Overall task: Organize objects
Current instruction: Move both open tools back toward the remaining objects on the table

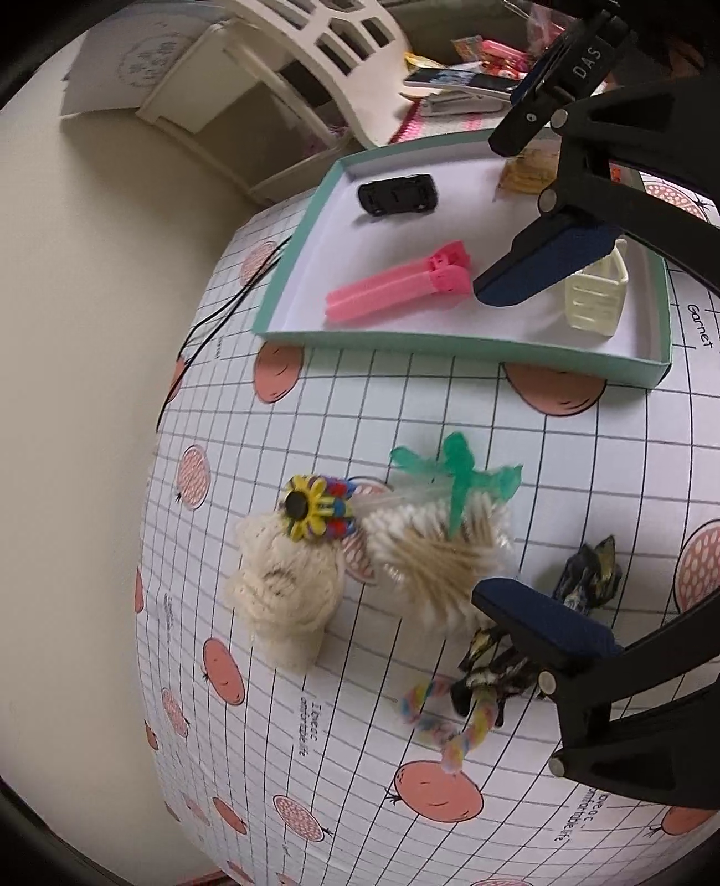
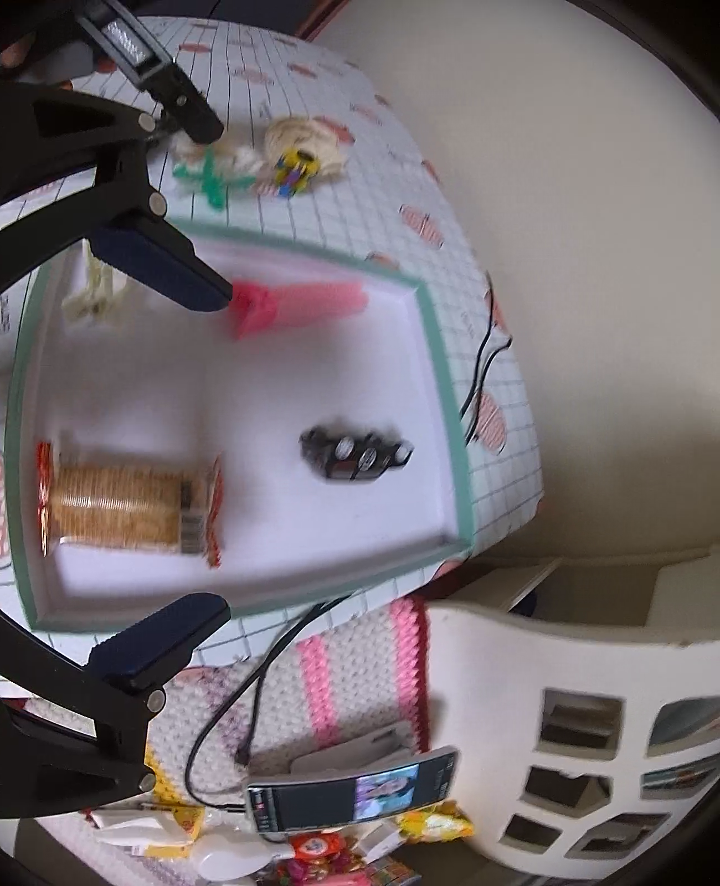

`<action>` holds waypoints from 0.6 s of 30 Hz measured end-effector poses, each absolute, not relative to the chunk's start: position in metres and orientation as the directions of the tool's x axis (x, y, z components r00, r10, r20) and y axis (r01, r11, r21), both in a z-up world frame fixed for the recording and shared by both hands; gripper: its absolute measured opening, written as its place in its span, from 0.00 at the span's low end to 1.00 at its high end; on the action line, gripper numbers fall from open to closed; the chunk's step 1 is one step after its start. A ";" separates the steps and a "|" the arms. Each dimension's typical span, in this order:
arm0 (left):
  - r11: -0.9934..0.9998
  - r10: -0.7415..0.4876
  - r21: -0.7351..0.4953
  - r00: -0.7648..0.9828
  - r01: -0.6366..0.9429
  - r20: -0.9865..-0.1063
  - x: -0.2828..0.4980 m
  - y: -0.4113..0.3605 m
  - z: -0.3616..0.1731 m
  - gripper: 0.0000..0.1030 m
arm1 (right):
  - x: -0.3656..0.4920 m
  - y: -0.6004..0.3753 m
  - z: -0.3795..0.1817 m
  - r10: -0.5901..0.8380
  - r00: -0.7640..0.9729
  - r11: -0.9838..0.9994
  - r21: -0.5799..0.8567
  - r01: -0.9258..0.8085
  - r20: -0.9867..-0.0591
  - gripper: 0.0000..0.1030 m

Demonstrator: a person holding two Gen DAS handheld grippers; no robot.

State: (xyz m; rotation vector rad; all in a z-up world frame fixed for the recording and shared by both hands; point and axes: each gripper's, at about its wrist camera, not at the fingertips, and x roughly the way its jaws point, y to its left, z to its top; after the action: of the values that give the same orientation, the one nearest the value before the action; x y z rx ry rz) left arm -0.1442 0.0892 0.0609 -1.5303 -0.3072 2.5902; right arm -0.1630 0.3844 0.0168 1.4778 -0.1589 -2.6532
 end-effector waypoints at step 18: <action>-0.947 0.171 -0.287 -0.534 0.143 -0.828 -0.158 -0.005 0.069 0.96 | -0.153 0.259 0.059 -0.228 -0.603 -0.958 0.063 0.281 -0.764 1.00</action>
State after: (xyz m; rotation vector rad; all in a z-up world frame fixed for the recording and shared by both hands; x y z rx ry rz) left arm -0.1577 -0.0052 0.0689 -1.5089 -0.5071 2.6895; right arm -0.1530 0.2589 0.0586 1.2183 0.0912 -2.5821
